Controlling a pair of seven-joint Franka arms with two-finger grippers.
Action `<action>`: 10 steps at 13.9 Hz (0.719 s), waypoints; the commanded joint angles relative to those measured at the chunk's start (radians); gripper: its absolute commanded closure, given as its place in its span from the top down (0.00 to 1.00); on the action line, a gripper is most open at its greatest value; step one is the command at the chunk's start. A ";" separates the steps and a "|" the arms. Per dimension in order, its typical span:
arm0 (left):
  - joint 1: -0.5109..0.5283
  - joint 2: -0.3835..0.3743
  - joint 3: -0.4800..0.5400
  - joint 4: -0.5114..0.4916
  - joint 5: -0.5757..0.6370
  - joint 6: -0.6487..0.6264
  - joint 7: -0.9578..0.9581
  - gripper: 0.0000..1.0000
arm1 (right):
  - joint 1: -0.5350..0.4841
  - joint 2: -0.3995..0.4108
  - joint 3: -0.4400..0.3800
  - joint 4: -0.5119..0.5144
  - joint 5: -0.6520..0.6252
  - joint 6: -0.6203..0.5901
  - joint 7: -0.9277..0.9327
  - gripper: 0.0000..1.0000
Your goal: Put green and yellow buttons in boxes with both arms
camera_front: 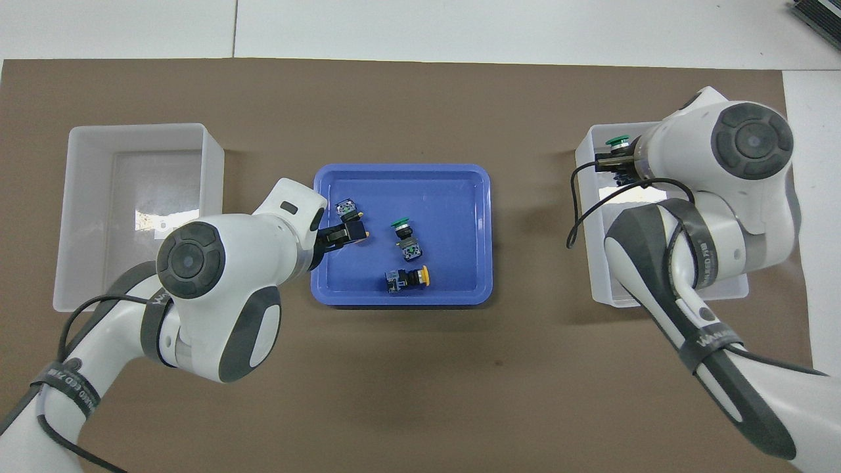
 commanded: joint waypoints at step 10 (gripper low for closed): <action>-0.041 0.217 0.020 0.033 -0.014 0.273 -0.155 0.93 | -0.138 0.127 0.014 -0.108 0.064 0.222 -0.121 0.00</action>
